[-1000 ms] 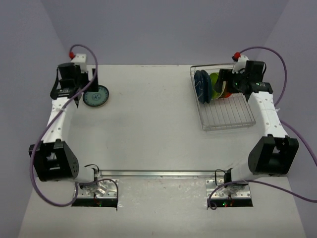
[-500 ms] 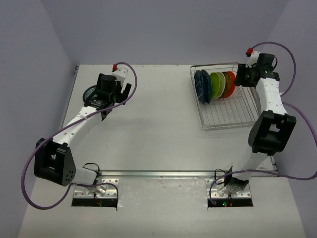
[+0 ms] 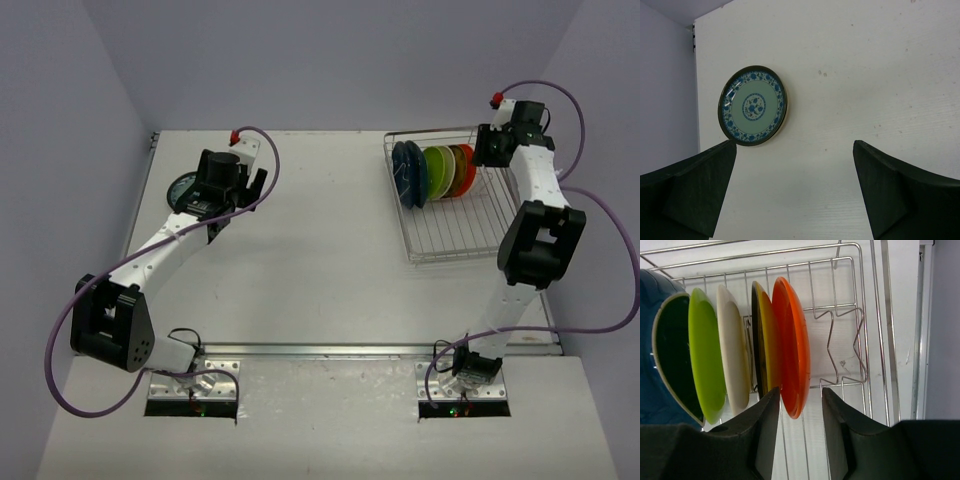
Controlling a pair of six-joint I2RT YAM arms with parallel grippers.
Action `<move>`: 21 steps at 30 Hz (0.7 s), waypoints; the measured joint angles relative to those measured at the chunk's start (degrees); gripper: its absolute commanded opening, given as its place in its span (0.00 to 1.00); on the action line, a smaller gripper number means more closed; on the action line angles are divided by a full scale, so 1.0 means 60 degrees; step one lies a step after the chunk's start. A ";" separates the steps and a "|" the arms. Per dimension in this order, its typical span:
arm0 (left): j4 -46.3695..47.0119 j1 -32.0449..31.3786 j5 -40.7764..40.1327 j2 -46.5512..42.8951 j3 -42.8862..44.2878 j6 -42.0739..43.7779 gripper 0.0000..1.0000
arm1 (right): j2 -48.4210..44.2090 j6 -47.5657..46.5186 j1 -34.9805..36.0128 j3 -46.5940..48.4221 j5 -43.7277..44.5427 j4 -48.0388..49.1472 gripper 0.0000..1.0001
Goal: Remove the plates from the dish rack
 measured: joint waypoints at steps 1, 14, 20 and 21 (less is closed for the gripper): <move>-0.0001 0.0001 -0.0005 -0.0003 0.0000 -0.0003 1.00 | 0.0088 -0.0033 0.0005 0.0011 0.0001 0.0035 0.38; -0.0009 -0.0003 0.0038 -0.0132 0.0000 -0.0110 1.00 | 0.0700 -0.0334 0.0212 0.0011 0.0194 0.0130 0.14; -0.0019 0.0001 0.0082 -0.0381 0.0000 -0.0284 1.00 | 0.0622 -0.0578 0.0326 -0.0104 0.0511 0.0327 0.00; -0.0014 0.0001 0.0085 -0.0459 0.0000 -0.0292 1.00 | 0.0557 -0.0632 0.0369 -0.0169 0.0611 0.0348 0.00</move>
